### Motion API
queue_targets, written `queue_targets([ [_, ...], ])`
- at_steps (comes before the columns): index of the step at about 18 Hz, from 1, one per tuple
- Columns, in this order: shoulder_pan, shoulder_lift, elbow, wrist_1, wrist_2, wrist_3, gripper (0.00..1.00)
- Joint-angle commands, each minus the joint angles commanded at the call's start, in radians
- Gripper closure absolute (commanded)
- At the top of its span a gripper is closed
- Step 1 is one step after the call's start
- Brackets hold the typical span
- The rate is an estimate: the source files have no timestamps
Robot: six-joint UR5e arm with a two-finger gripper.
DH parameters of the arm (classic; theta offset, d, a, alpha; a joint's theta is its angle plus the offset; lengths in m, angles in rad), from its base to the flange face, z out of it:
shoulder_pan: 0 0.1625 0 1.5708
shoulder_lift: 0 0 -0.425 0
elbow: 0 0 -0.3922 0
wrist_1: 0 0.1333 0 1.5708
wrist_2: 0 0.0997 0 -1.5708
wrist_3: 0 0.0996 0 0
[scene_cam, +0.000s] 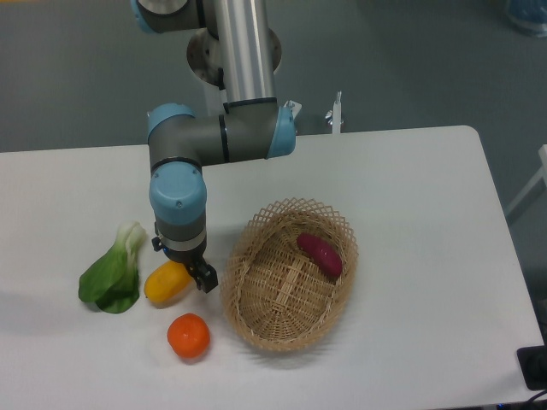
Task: Pick up the mango from the table
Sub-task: 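Lower the gripper onto the yellow mango and close on it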
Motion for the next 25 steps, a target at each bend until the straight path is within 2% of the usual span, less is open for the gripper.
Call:
queue_targets([
  [8, -0.015, -0.009, -0.023, 0.002, 0.038, -0.018, 0.0],
  [10, -0.018, -0.02, -0.023, 0.02, 0.052, -0.028, 0.0],
  [12, -0.021, -0.025, -0.023, 0.041, 0.055, -0.026, 0.12],
  [15, -0.023, -0.023, -0.025, 0.041, 0.055, -0.028, 0.41],
  [18, -0.023, -0.021, -0.023, 0.04, 0.057, -0.031, 0.61],
  [22, -0.023, -0.011, -0.021, 0.038, 0.054, -0.032, 0.74],
  [25, -0.021, -0.005, -0.018, 0.034, 0.051, -0.037, 0.76],
])
